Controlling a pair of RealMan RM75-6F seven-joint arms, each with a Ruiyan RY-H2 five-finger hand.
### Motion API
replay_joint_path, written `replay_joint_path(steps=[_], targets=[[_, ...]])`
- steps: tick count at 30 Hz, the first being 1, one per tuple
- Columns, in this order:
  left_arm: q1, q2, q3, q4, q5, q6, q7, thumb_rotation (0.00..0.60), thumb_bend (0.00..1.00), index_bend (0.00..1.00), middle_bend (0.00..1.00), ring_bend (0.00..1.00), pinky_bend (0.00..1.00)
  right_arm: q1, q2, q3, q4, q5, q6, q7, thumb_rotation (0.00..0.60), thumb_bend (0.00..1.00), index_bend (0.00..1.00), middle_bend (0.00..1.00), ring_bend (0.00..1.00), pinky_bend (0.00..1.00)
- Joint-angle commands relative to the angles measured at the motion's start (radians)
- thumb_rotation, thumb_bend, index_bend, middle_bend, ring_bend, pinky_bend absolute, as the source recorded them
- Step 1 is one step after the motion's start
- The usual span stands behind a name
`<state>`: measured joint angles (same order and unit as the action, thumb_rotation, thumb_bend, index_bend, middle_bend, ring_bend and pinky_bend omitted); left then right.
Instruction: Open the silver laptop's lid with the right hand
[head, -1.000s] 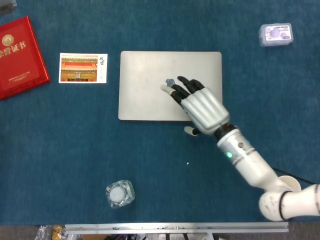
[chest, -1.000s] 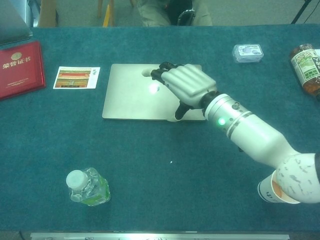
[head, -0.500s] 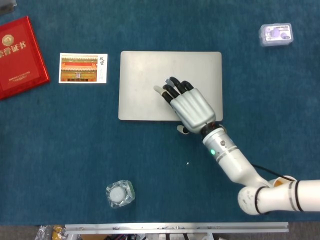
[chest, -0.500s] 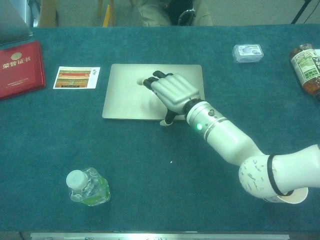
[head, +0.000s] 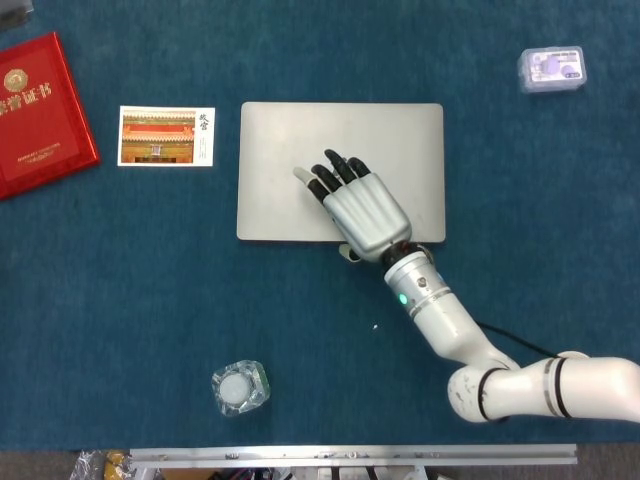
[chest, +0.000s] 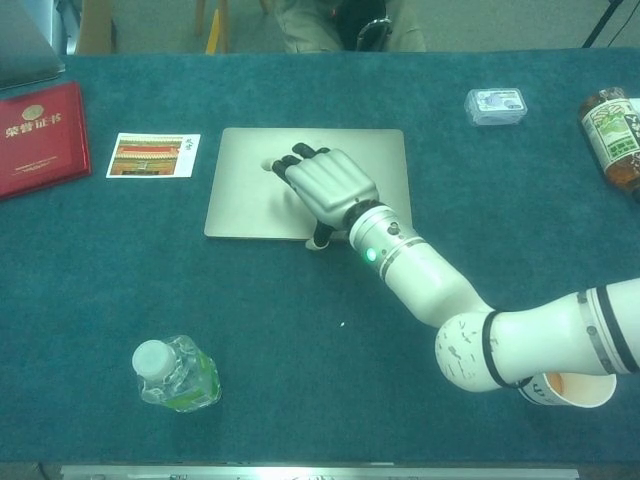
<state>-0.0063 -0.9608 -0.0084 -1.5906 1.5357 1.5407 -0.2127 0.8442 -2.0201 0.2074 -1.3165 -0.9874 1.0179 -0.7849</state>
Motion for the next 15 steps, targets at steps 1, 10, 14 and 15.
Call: replay_joint_path(steps=[1,10,14,15], targets=[[0.0,-0.002,-0.001,0.005,-0.002,0.0,-0.005,0.6,0.42,0.19,0.14,0.05,0.07,0.006,-0.012,0.002,0.015,-0.001,-0.001,0.0,0.6,0.06,0.12,0.18,0.05,0.19],[0.0,-0.009,-0.003,0.025,-0.01,-0.003,-0.021,0.6,0.42,0.19,0.14,0.05,0.07,0.02,-0.044,0.011,0.065,0.005,-0.012,-0.001,0.6,0.06,0.12,0.18,0.05,0.19],[0.0,-0.011,-0.006,0.034,-0.015,-0.004,-0.03,0.6,0.42,0.19,0.14,0.05,0.07,0.022,-0.054,0.01,0.082,0.007,-0.014,-0.004,0.6,0.06,0.12,0.18,0.05,0.19],[0.0,-0.012,-0.006,0.036,-0.015,-0.004,-0.032,0.6,0.42,0.19,0.14,0.05,0.07,0.023,-0.056,0.01,0.087,0.008,-0.015,-0.006,0.6,0.06,0.12,0.18,0.05,0.19]])
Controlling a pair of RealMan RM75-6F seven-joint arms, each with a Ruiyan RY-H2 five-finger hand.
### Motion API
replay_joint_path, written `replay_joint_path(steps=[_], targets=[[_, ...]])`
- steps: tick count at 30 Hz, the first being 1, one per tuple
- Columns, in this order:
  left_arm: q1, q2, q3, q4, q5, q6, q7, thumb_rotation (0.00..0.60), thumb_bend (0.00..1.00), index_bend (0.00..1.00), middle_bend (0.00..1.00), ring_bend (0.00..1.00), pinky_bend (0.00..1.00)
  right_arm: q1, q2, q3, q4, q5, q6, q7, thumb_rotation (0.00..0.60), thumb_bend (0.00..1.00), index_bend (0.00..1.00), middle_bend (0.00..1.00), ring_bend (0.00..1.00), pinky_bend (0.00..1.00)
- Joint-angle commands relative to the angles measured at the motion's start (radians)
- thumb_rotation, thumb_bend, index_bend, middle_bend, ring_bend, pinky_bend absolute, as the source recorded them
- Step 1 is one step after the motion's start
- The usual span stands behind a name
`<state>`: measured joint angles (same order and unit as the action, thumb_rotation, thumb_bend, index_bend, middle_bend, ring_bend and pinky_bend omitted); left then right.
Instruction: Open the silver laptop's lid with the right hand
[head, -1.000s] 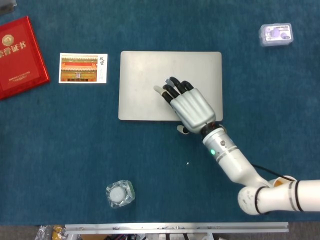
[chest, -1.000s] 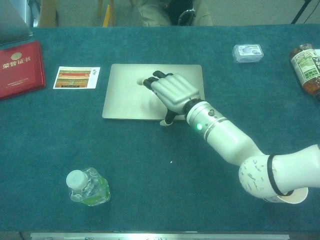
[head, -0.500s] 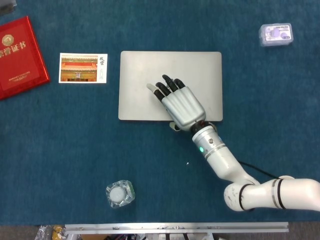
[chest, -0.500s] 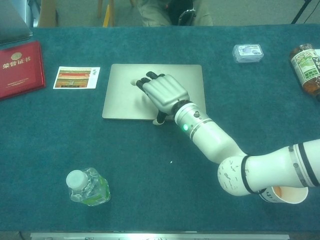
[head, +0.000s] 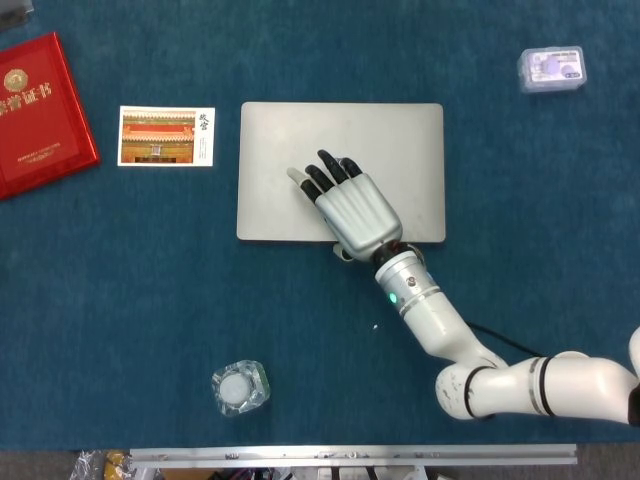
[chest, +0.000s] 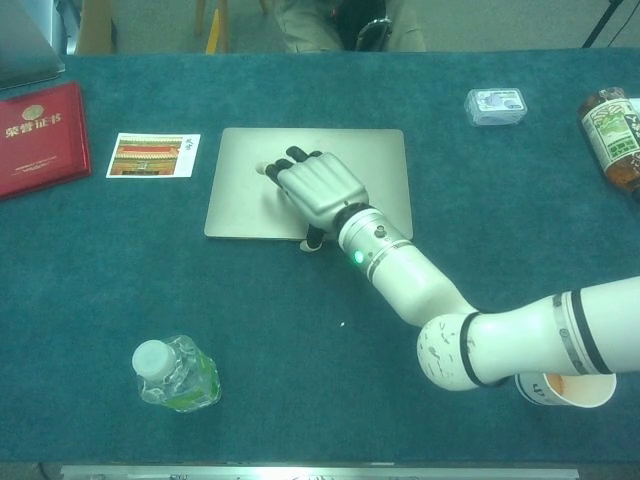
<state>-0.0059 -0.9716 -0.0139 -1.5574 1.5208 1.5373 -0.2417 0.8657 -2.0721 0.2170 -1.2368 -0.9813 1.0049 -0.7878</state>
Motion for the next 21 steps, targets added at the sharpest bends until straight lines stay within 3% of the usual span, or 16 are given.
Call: replay_joint_path(steps=[1,8,21], targets=[[-0.001,-0.001,-0.001,0.005,0.0,-0.001,-0.004,0.6,0.42,0.19,0.14,0.05,0.07,0.003,-0.006,0.001,0.01,0.002,-0.002,-0.003,0.6,0.06,0.12,0.18,0.05,0.19],[-0.001,-0.007,0.0,0.017,-0.002,-0.003,-0.01,0.6,0.42,0.19,0.14,0.05,0.07,0.007,-0.017,0.008,0.032,0.006,-0.005,-0.005,0.6,0.06,0.12,0.18,0.05,0.19],[-0.004,-0.011,0.0,0.024,0.005,-0.003,-0.012,0.6,0.42,0.19,0.14,0.05,0.07,0.009,-0.01,0.018,0.027,0.008,-0.004,-0.009,0.6,0.18,0.12,0.18,0.05,0.19]])
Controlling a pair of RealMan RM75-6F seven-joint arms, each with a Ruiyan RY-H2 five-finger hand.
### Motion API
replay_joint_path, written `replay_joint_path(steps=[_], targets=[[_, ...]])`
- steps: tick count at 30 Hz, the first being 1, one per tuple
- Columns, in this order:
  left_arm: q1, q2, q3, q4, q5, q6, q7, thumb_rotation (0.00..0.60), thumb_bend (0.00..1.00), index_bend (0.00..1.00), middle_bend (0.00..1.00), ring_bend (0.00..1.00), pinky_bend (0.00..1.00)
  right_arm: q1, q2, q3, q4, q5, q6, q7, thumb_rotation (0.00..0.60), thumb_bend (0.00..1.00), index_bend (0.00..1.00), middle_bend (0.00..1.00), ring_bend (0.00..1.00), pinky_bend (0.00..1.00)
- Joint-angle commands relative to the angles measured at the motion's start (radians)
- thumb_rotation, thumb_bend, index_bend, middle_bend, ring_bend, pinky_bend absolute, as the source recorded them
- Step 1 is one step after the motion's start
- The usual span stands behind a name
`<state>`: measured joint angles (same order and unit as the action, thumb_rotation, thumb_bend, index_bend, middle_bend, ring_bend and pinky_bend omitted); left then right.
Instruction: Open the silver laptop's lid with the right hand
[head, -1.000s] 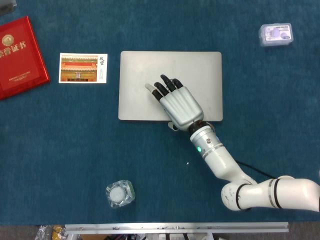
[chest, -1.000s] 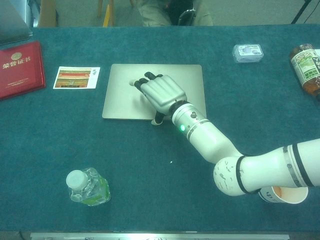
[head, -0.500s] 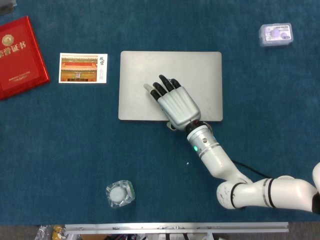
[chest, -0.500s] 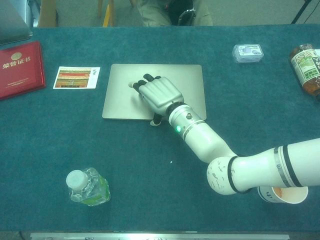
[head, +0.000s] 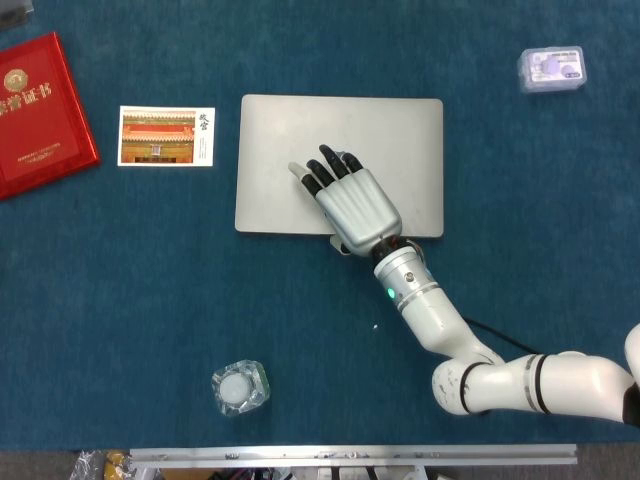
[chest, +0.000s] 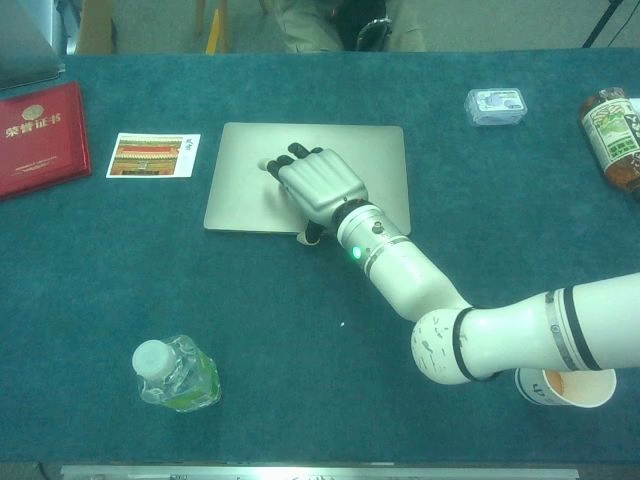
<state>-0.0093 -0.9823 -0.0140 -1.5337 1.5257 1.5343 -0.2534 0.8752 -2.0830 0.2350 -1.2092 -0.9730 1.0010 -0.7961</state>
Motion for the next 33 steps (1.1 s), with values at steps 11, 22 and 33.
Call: replay_joint_path(steps=[11,22,33], targets=[[-0.006,-0.008,-0.001,0.017,-0.006,-0.013,-0.01,0.6,0.42,0.19,0.14,0.05,0.07,0.001,0.008,-0.003,-0.01,-0.014,0.009,-0.004,0.6,0.3,0.12,0.18,0.05,0.19],[-0.025,-0.014,0.008,0.03,-0.017,-0.07,-0.015,0.6,0.42,0.23,0.15,0.06,0.07,0.016,0.039,0.018,-0.058,-0.03,0.033,-0.036,0.6,0.33,0.12,0.18,0.05,0.19],[-0.06,-0.024,0.03,0.04,0.021,-0.123,-0.021,0.6,0.42,0.23,0.18,0.09,0.07,0.035,0.08,0.038,-0.126,-0.029,0.062,-0.091,0.6,0.33,0.12,0.18,0.05,0.19]])
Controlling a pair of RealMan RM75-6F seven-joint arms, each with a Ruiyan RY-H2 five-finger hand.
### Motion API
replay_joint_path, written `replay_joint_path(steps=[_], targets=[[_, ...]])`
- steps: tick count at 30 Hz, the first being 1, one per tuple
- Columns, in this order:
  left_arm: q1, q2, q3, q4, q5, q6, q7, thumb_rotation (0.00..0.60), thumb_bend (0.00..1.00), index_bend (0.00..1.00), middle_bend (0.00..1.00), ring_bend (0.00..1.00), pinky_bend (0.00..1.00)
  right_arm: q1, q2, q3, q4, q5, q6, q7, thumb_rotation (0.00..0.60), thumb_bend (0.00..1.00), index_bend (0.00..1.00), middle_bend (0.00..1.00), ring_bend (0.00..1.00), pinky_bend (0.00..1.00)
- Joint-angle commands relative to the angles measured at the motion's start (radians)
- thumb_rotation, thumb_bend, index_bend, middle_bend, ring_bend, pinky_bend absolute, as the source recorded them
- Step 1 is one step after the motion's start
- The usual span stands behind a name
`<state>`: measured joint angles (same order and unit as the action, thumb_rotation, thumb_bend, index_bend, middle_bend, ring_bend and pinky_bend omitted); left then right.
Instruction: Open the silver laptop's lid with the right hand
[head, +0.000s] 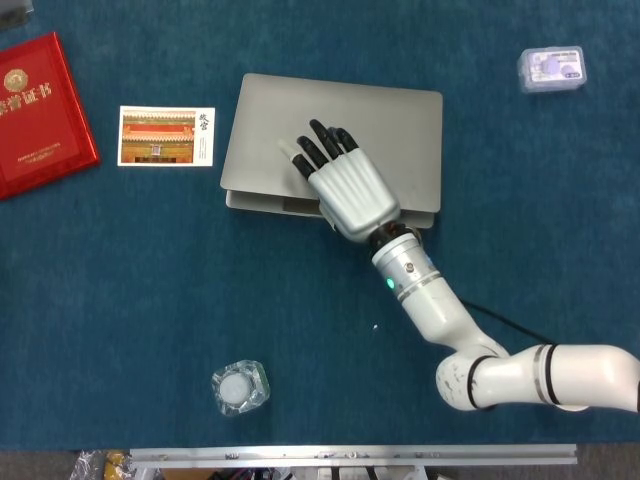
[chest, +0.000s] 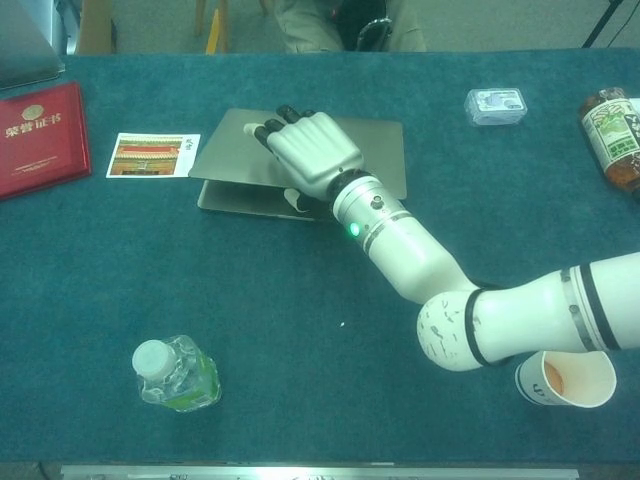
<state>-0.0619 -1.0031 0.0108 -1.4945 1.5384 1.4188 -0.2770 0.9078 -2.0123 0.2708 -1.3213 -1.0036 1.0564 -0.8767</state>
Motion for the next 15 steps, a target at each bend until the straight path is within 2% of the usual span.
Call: replay_joint_path(steps=[1,15], targets=[[-0.01,-0.004,0.006,0.0,0.012,-0.011,0.003,0.6,0.42,0.23,0.18,0.09,0.07,0.003,0.014,0.003,-0.02,0.003,0.01,-0.015,0.6,0.33,0.12,0.18,0.05,0.19],[-0.077,-0.025,0.023,-0.02,0.091,-0.056,-0.008,0.6,0.42,0.23,0.19,0.1,0.07,0.006,0.09,0.022,-0.096,0.043,0.047,-0.068,0.6,0.33,0.12,0.18,0.05,0.19]])
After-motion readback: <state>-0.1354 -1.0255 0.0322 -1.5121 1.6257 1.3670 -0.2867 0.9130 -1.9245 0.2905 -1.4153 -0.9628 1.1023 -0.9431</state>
